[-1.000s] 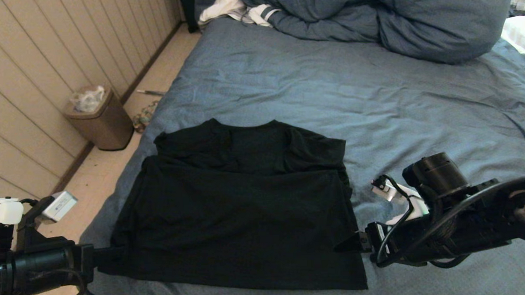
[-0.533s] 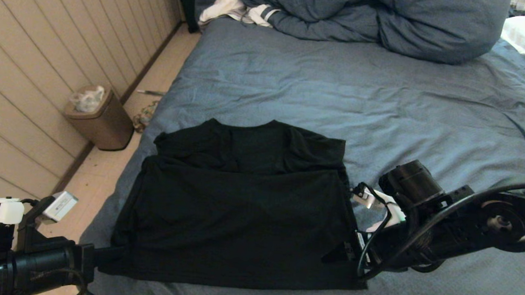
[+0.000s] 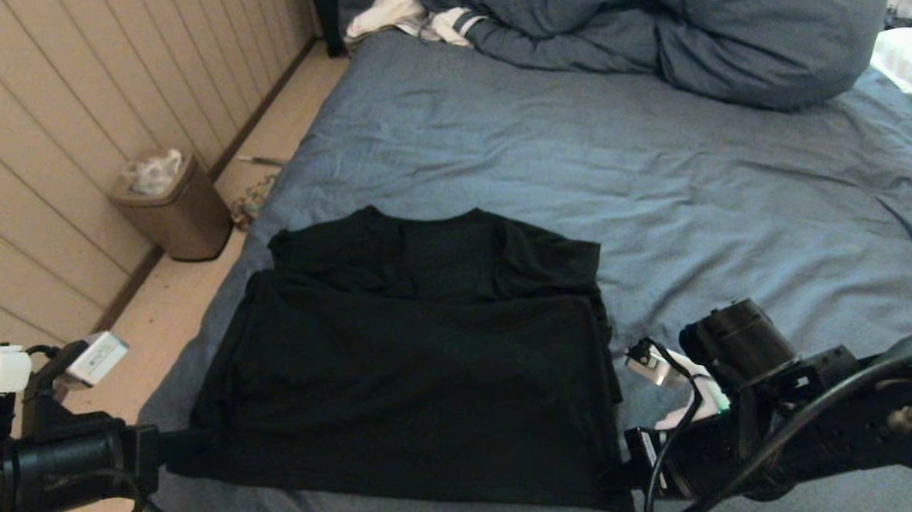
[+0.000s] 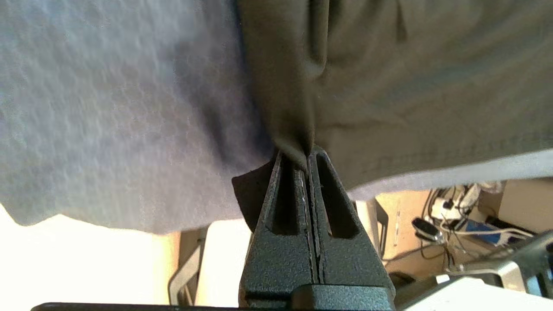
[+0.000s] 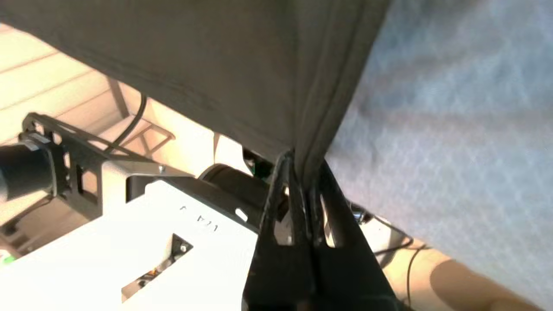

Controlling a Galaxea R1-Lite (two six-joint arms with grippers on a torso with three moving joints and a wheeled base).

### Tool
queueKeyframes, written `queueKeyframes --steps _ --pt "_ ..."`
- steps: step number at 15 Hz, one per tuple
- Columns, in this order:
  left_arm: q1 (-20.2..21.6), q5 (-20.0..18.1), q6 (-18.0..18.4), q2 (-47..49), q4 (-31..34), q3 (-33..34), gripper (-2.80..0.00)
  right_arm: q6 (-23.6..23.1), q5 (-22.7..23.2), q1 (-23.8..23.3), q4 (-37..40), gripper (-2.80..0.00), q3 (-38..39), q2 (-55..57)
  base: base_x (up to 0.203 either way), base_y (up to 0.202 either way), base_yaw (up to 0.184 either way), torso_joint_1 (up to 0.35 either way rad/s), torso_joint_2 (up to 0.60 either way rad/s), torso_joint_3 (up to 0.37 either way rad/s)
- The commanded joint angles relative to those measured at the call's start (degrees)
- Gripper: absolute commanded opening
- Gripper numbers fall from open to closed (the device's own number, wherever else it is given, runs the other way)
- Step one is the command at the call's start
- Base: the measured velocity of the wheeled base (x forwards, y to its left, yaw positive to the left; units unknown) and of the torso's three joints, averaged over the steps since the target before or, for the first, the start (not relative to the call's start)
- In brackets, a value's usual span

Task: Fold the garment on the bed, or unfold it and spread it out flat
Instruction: Fold the black T-shirt

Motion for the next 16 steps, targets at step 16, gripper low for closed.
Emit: queueKeyframes --steps 16 --pt "-8.54 0.42 0.61 -29.37 45.86 -10.87 -2.80 0.45 -0.15 2.54 17.43 -2.80 6.70 -25.14 0.000 0.000 0.000 0.000 0.00 0.000"
